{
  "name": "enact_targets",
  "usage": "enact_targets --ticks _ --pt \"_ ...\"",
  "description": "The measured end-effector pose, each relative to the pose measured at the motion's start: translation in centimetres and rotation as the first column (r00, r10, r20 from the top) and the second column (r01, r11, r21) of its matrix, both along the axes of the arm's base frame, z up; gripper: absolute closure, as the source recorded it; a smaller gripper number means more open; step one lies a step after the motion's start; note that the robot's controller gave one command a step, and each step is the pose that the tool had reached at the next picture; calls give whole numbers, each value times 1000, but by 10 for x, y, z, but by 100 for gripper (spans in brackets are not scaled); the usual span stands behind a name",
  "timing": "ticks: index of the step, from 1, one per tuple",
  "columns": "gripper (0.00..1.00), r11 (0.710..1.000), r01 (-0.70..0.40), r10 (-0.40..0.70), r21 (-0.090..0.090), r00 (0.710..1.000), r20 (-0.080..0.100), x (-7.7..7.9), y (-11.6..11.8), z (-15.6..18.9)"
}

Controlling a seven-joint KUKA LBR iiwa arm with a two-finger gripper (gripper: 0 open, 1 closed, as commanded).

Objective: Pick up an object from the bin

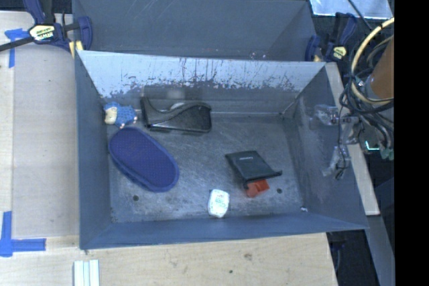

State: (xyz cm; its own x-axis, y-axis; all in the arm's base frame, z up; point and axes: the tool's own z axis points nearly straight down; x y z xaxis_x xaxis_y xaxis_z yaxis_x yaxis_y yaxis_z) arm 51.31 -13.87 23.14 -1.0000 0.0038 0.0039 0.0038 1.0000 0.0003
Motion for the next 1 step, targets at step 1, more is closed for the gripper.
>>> enact_targets --ticks 1 --pt "0 999 53 -53 1 999 -1 -2 26 -141"
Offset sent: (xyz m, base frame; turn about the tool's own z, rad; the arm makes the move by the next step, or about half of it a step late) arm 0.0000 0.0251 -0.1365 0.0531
